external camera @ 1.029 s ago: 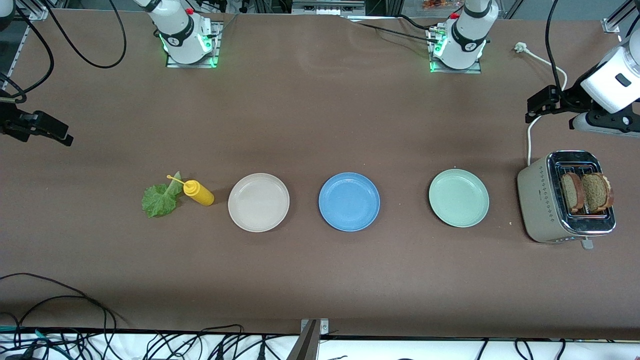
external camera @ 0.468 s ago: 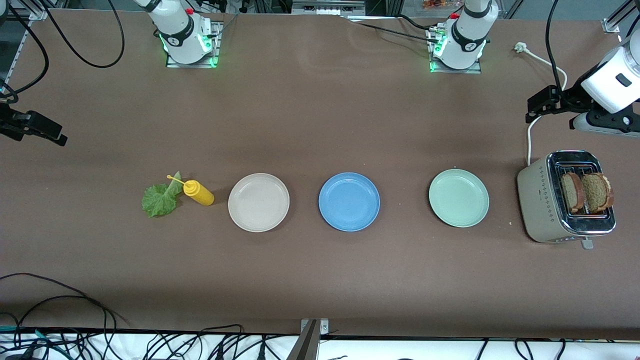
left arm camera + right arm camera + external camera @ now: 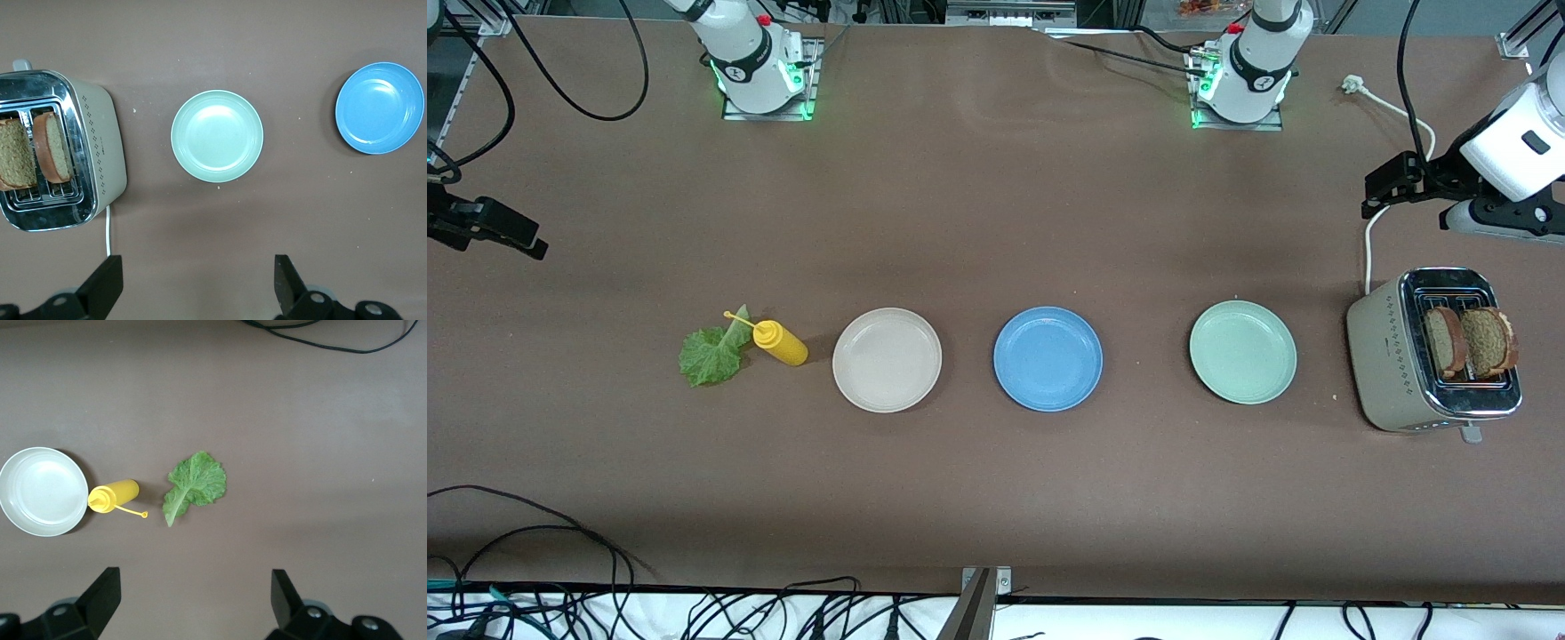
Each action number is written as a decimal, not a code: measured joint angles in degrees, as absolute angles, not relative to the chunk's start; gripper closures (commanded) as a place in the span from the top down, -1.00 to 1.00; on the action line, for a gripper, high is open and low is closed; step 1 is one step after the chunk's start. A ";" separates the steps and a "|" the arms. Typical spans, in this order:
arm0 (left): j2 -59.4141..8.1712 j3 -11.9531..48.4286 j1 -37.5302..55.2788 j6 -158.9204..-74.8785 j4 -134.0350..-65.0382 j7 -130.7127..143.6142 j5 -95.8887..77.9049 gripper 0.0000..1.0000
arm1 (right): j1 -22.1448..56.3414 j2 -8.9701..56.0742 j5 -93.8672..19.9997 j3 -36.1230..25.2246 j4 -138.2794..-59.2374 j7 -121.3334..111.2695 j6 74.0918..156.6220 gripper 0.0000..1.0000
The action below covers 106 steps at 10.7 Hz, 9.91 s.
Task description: Make sandwich in blue plate with both arms
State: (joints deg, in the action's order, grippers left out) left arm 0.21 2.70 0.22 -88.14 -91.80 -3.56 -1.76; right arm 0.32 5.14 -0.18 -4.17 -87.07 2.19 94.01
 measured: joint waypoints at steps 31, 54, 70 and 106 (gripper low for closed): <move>0.08 2.76 -1.38 -87.32 -91.52 -3.71 -1.73 1.00 | 0.35 5.13 -0.19 -4.77 -87.06 2.20 93.99 1.00; -21.13 2.32 -12.92 -106.54 -91.49 -6.09 8.52 1.00 | 0.39 4.98 -0.19 -4.56 -87.01 2.20 93.97 1.00; -24.71 2.48 -15.97 -107.01 -91.55 -12.84 8.67 -1.00 | 0.41 4.97 -0.19 -4.47 -87.00 2.20 93.96 1.00; -53.91 20.53 0.51 -108.48 -80.00 -19.21 -53.20 -1.00 | 0.41 4.92 -0.19 -4.91 -86.86 2.20 93.97 1.00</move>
